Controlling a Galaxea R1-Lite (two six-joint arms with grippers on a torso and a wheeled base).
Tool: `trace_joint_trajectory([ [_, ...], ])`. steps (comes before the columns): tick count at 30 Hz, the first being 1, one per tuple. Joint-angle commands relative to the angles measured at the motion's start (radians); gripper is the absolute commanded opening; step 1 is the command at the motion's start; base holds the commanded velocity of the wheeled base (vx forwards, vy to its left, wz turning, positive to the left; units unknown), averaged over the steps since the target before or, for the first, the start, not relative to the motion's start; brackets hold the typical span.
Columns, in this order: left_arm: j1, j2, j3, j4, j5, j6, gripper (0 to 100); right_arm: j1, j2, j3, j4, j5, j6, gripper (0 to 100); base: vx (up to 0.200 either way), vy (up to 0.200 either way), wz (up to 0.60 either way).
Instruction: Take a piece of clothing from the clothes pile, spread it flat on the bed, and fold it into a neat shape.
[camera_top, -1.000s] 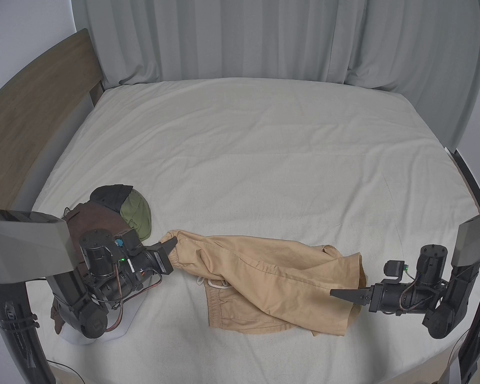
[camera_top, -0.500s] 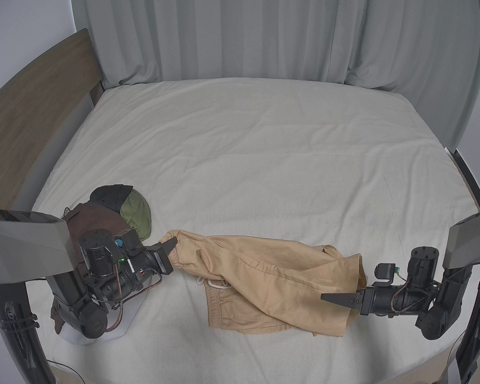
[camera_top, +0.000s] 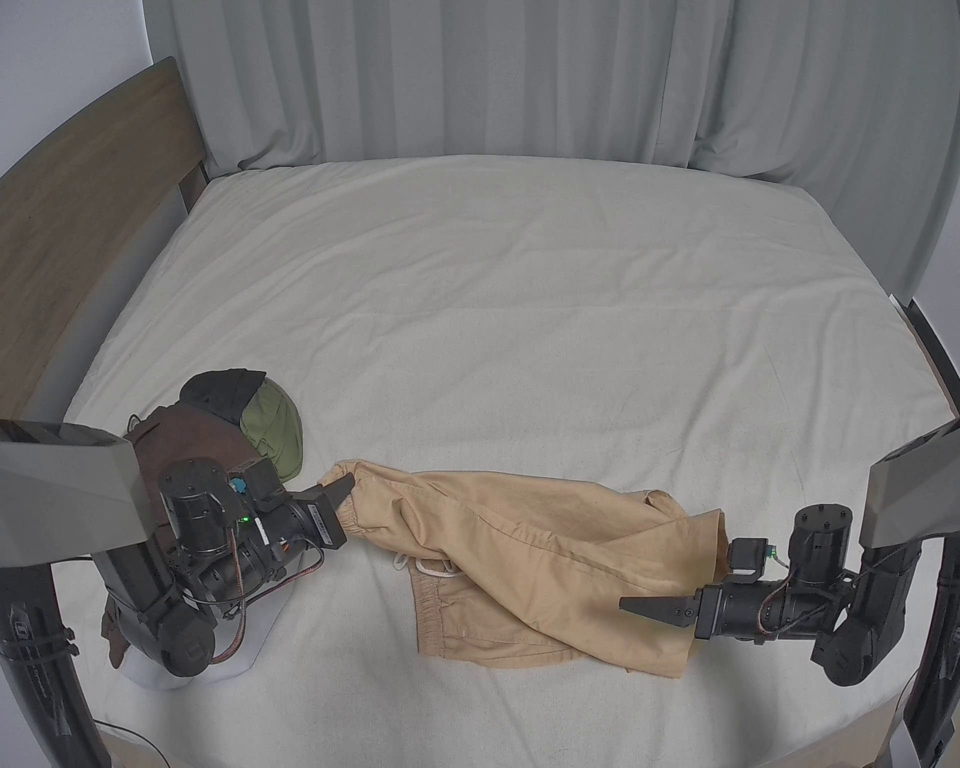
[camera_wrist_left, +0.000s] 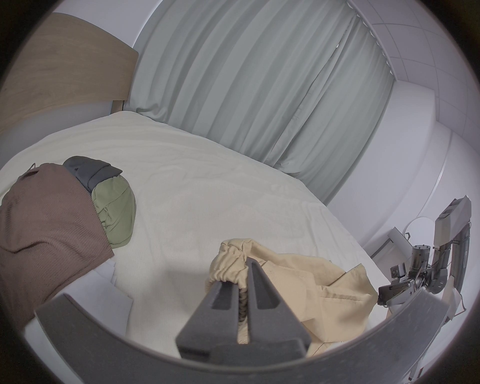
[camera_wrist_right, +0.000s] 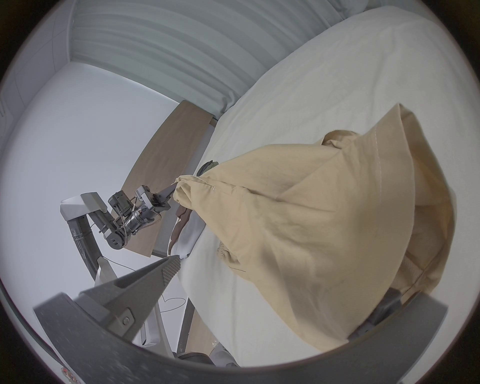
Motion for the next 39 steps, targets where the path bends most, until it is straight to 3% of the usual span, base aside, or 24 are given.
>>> trace_joint_trajectory([
  [1,0.000,0.001,0.000,-0.002,0.000,0.000,0,0.002,0.009,-0.002,-0.001,0.000,0.000,100,0.000,0.000,0.00],
  [4,0.000,0.001,0.000,-0.002,0.000,0.000,0,0.002,0.009,-0.002,-0.001,-0.003,0.000,100,0.000,0.000,0.00],
  [5,0.000,0.001,0.000,-0.002,0.000,0.000,0,0.003,0.009,-0.002,-0.001,-0.003,0.000,0,0.000,0.000,0.00],
  [25,0.006,-0.008,-0.046,-0.004,-0.006,-0.006,0,0.002,-0.077,-0.048,-0.001,-0.005,-0.014,0,0.000,0.000,0.00],
  [31,0.044,-0.034,-0.052,-0.002,-0.117,-0.006,0,0.003,-0.110,-0.069,-0.001,-0.005,-0.014,0,0.000,0.000,0.00],
  [33,0.066,-0.060,-0.044,-0.002,-0.221,-0.006,0,0.011,-0.138,-0.078,-0.001,-0.005,-0.014,0,0.000,0.000,0.00],
  [39,0.063,-0.114,-0.029,-0.002,-0.253,-0.006,0,0.023,-0.195,-0.086,0.001,-0.005,-0.014,0,0.000,0.000,0.00],
])
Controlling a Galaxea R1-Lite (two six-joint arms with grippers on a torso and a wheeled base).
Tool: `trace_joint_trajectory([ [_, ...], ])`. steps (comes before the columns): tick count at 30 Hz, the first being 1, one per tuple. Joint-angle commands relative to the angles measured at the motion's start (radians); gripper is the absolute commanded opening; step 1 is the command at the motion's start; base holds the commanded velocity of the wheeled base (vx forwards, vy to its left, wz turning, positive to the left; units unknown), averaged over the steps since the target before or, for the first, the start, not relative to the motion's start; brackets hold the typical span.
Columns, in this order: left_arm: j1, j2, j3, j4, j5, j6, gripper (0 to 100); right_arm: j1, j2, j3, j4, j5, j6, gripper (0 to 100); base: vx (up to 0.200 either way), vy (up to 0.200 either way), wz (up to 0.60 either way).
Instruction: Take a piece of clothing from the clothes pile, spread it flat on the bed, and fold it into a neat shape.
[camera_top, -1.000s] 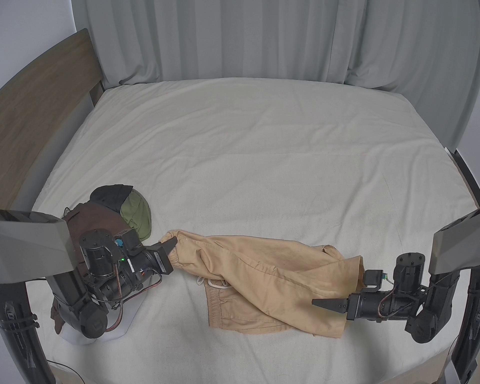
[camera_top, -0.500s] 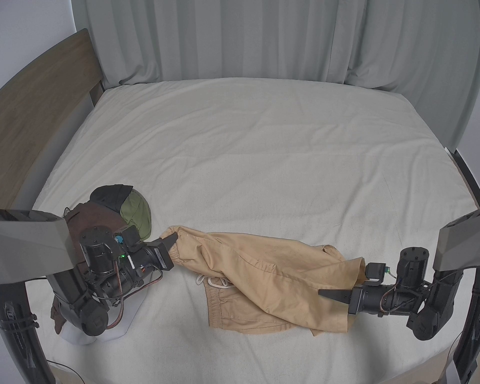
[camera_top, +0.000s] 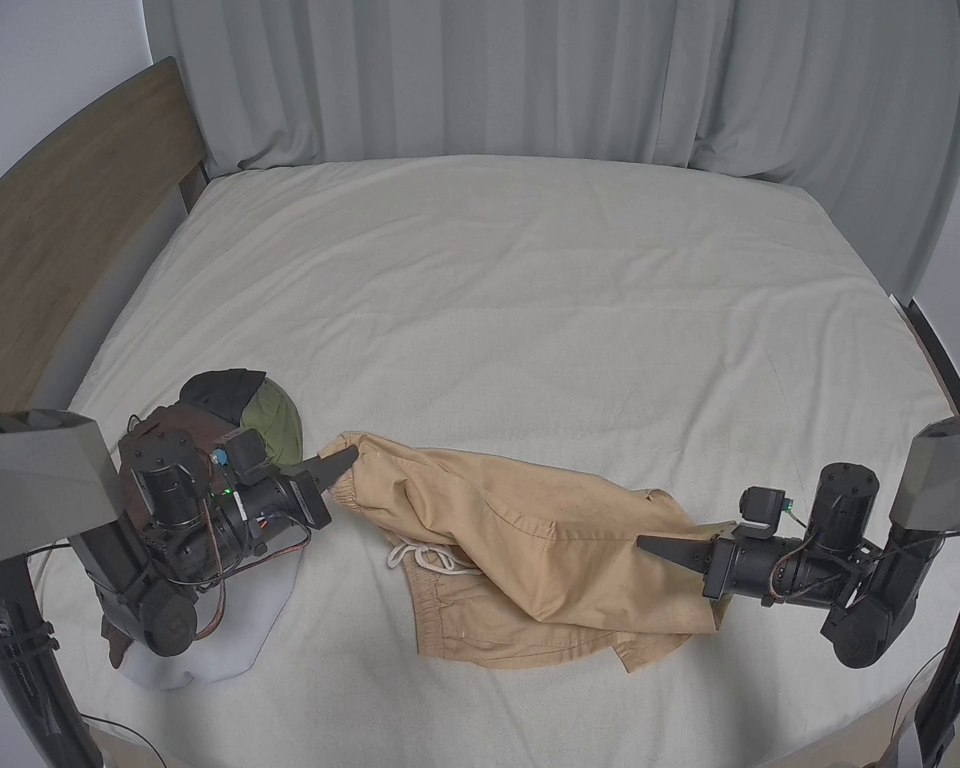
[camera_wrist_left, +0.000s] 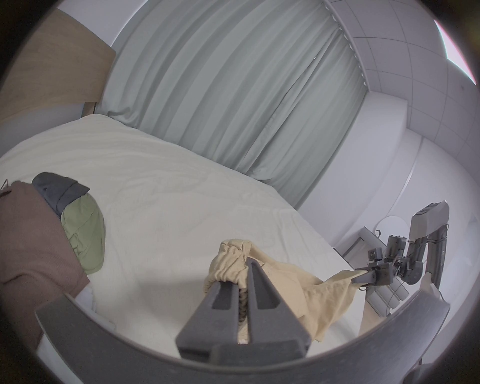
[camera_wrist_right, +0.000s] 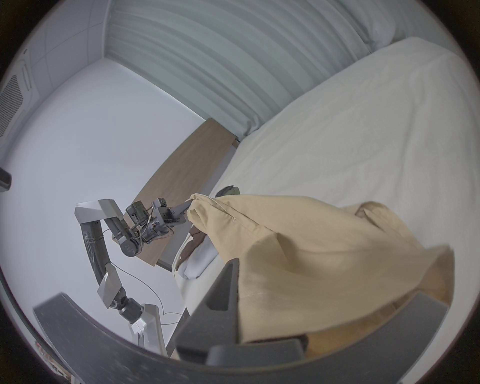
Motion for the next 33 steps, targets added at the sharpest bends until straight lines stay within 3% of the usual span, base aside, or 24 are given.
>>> trace_joint_trajectory([
  [1,0.003,-0.065,0.021,-0.003,-0.025,-0.001,0,0.008,-0.064,-0.008,0.001,0.000,0.000,0,0.000,0.000,0.00],
  [10,0.007,-0.140,0.072,-0.003,-0.126,0.001,0,0.011,-0.110,-0.006,0.001,0.000,0.003,0,0.000,0.000,0.00],
  [24,0.025,-0.157,0.078,-0.001,-0.151,0.004,0,0.031,-0.113,-0.003,0.001,0.000,0.003,0,0.000,0.000,0.00],
  [33,0.097,-0.171,0.084,-0.001,-0.240,0.006,0,0.062,-0.114,0.003,0.001,0.000,0.003,0,0.000,0.000,0.00],
])
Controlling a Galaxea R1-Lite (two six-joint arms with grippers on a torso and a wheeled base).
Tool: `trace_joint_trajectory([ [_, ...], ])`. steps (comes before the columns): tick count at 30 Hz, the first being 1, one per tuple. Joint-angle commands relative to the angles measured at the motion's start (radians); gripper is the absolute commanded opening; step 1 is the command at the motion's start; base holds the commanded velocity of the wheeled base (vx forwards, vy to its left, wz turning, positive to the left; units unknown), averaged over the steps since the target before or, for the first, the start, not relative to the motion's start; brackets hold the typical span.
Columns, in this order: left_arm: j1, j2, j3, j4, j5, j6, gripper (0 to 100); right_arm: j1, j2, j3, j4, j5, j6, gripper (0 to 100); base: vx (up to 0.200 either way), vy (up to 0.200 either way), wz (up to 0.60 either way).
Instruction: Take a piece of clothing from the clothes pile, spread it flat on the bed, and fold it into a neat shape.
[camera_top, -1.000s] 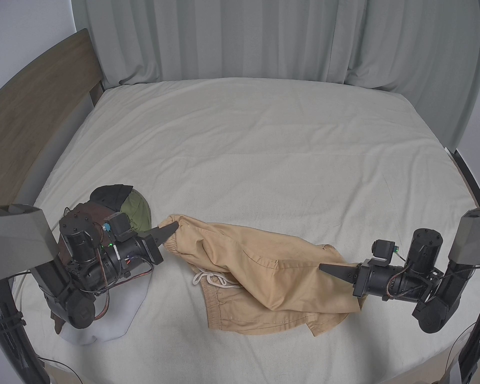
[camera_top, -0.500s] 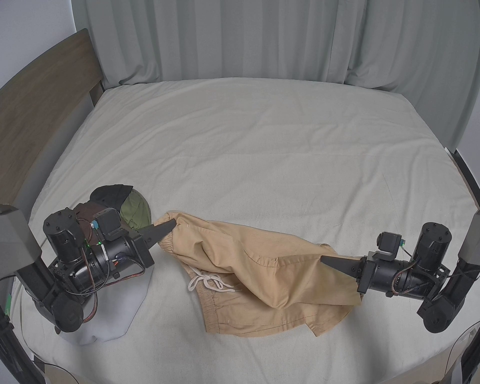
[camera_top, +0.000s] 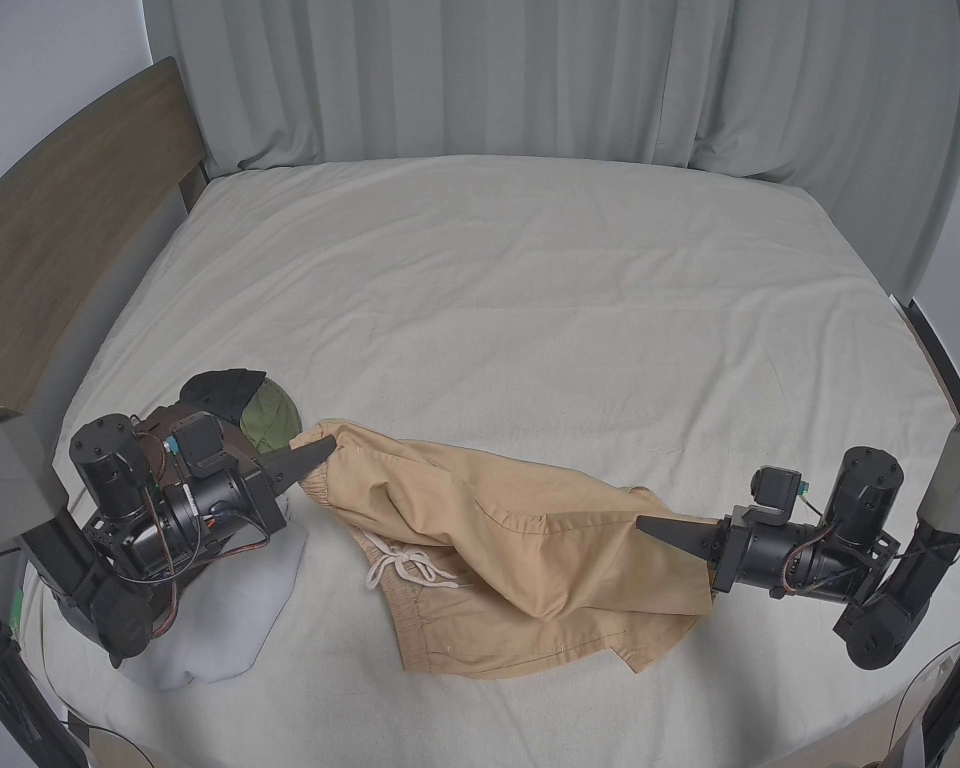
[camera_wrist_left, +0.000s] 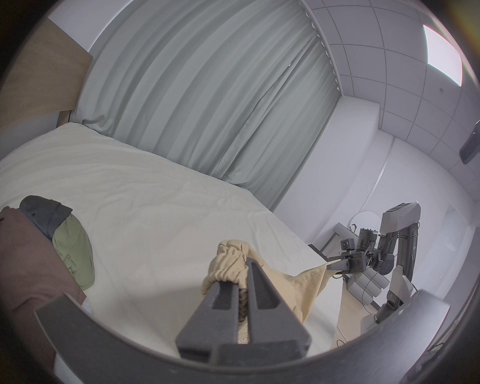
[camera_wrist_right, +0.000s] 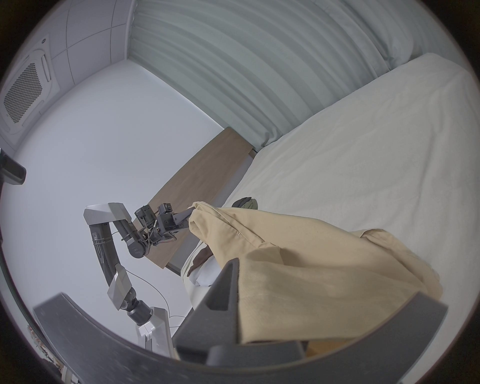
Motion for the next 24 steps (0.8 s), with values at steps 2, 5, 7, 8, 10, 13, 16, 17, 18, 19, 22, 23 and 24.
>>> trace_joint_trajectory([
  [2,0.041,-0.014,0.000,-0.001,-0.035,0.000,0,0.018,-0.002,0.003,-0.001,0.001,0.000,0,0.000,0.000,0.00],
  [5,0.056,-0.023,0.000,-0.001,-0.052,0.000,0,0.027,-0.002,0.005,-0.001,0.001,0.000,0,0.000,0.000,0.00],
  [7,0.067,-0.023,-0.001,-0.001,-0.060,0.000,0,0.027,0.000,0.005,-0.001,0.001,0.000,0,0.000,0.000,0.00],
  [8,0.070,-0.025,-0.001,-0.001,-0.062,0.000,0,0.027,0.000,0.005,-0.001,0.001,0.000,0,0.000,0.000,0.00],
  [10,0.080,-0.028,-0.006,-0.001,-0.062,0.000,0,0.031,0.000,0.005,-0.001,0.001,0.000,0,0.000,0.000,0.00],
  [13,0.096,-0.034,-0.012,-0.001,-0.063,-0.002,0,0.033,0.000,0.006,-0.001,0.001,0.000,0,0.000,0.000,0.00],
  [16,0.108,-0.039,-0.015,-0.001,-0.075,-0.002,0,0.031,0.001,0.005,-0.001,0.001,0.000,0,0.000,0.000,0.00],
  [17,0.108,-0.039,-0.015,-0.001,-0.075,-0.002,0,0.031,0.001,0.005,-0.001,0.001,0.000,0,0.000,0.000,0.00],
  [18,0.116,-0.040,-0.015,-0.001,-0.083,-0.002,0,0.030,0.003,0.002,-0.001,0.001,0.000,0,0.000,0.000,0.00],
  [19,0.116,-0.039,-0.014,-0.001,-0.083,-0.002,0,0.027,0.006,-0.001,-0.001,0.001,0.000,0,0.000,0.000,0.00],
  [22,0.107,-0.031,-0.006,-0.001,-0.083,0.000,0,0.021,0.009,-0.009,-0.001,-0.004,0.000,0,0.000,0.000,0.00],
  [23,0.103,-0.028,-0.004,-0.001,-0.083,0.001,0,0.021,0.009,-0.009,-0.001,-0.007,0.000,0,0.000,0.000,0.00],
  [24,0.097,-0.025,-0.003,-0.001,-0.081,0.004,0,0.019,0.009,-0.010,-0.001,-0.013,0.002,0,0.000,0.000,0.00],
])
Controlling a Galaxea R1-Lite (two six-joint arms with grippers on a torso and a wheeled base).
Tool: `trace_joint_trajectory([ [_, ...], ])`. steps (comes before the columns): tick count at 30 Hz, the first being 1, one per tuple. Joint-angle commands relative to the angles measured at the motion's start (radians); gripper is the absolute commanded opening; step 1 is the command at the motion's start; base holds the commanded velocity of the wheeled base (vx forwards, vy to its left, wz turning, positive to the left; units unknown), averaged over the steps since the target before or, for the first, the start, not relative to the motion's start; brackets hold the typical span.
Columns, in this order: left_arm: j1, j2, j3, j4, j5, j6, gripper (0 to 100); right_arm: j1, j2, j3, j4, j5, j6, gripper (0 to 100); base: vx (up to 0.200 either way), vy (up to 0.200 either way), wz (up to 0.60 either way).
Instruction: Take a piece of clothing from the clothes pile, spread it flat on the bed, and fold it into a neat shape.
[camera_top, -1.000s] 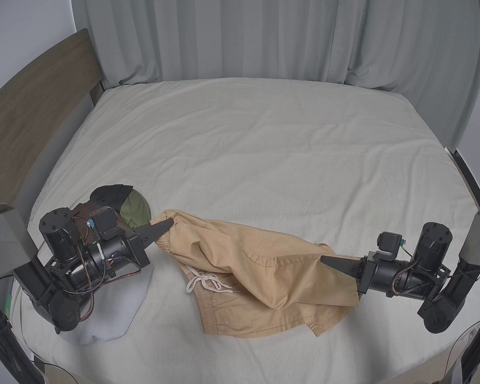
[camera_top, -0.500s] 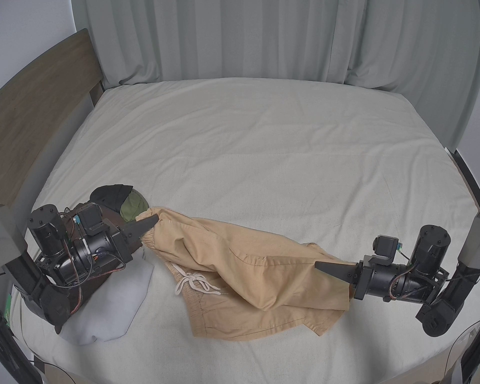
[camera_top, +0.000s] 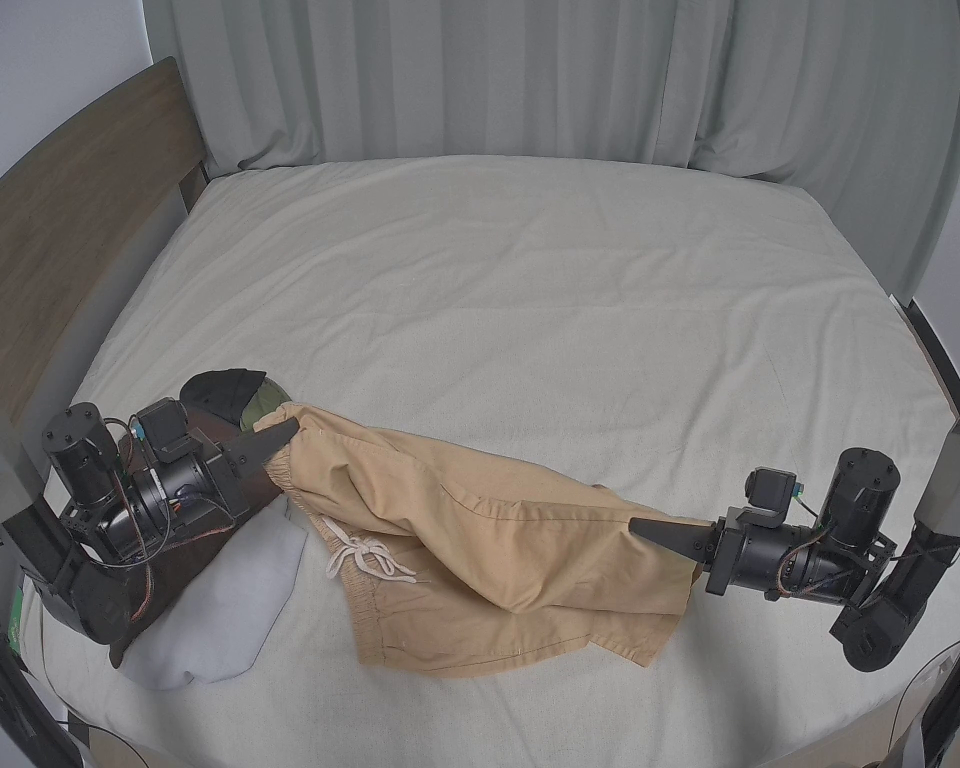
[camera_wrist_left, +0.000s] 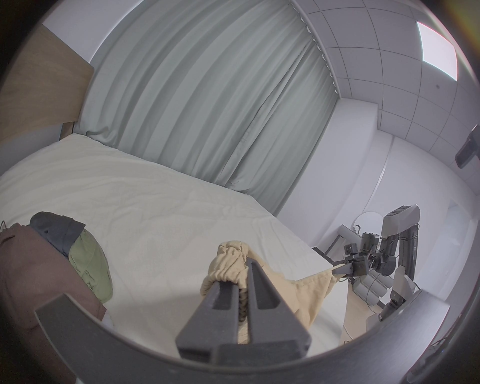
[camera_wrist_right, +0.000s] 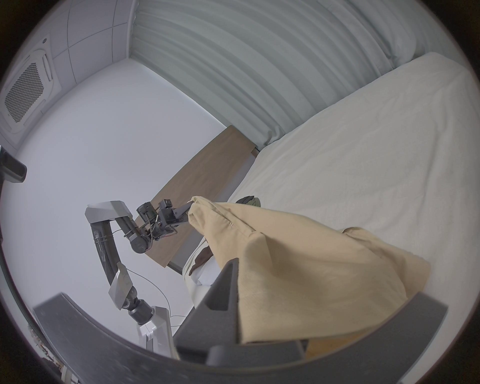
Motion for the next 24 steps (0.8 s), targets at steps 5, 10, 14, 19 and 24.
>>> trace_joint_trajectory([
  [5,-0.042,0.033,0.010,0.001,0.009,0.016,0,-0.010,0.001,-0.022,0.000,-0.028,0.001,0,0.000,0.000,0.00],
  [10,-0.073,0.047,0.006,0.001,0.032,0.016,0,-0.031,0.001,-0.029,-0.002,-0.028,0.001,0,0.000,0.000,0.00],
  [14,-0.085,0.058,0.000,0.001,0.058,0.016,0,-0.052,-0.001,-0.037,-0.002,-0.028,-0.001,0,0.000,0.000,0.00],
  [19,-0.084,0.059,-0.005,0.001,0.063,0.016,0,-0.068,-0.004,-0.043,-0.002,-0.028,-0.002,0,0.000,0.000,0.00],
  [24,-0.079,0.059,-0.008,0.001,0.063,0.016,0,-0.082,-0.007,-0.055,-0.002,-0.030,-0.002,0,0.000,0.000,0.00],
])
